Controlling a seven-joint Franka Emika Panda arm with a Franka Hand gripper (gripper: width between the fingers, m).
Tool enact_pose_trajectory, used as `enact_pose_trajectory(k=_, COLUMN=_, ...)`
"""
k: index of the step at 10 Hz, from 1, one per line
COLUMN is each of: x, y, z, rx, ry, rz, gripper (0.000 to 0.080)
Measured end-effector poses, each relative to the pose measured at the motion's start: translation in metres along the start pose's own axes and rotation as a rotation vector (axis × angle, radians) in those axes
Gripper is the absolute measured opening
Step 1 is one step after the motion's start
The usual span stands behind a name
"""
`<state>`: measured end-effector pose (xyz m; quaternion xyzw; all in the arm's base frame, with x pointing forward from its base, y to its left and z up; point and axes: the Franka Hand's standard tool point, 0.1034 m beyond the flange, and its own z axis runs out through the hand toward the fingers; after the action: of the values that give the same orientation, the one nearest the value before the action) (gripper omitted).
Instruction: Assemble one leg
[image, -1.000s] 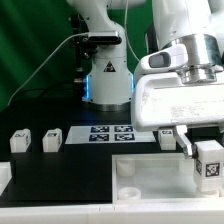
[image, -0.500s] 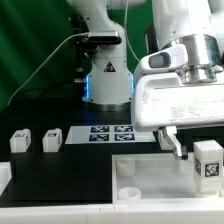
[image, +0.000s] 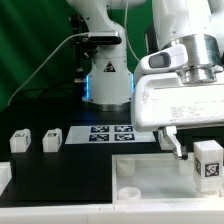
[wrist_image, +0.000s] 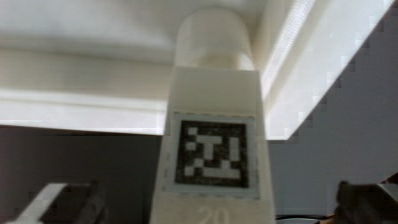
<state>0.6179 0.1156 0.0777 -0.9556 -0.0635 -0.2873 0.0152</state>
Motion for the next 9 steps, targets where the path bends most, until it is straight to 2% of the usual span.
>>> enact_pose_trajectory(k=1, x=0.0, y=-0.002, z=-0.002, rx=0.014, ry=-0.041, rz=0.002, gripper=0.0648)
enact_pose_trajectory(k=2, x=0.006, y=0.001, z=-0.011, rx=0.02, ry=-0.062, rz=0.007, gripper=0.0648)
enact_pose_trajectory(k=3, x=0.002, y=-0.004, z=-0.019, rx=0.052, ry=-0.175, rz=0.026, gripper=0.0648)
enact_pose_trajectory(k=5, x=0.006, y=-0.007, z=-0.027, rx=0.105, ry=-0.425, rz=0.054, gripper=0.0648)
enact_pose_trajectory(k=7, x=0.015, y=-0.003, z=-0.026, rx=0.116, ry=-0.573, rz=0.035, gripper=0.0648)
enact_pose_trajectory(k=8, x=0.012, y=0.0, z=-0.025, rx=0.117, ry=-0.659, rz=0.017, gripper=0.0648)
enact_pose_trajectory(k=9, x=0.017, y=0.005, z=-0.017, rx=0.111, ry=-0.667, rz=0.013, gripper=0.0648)
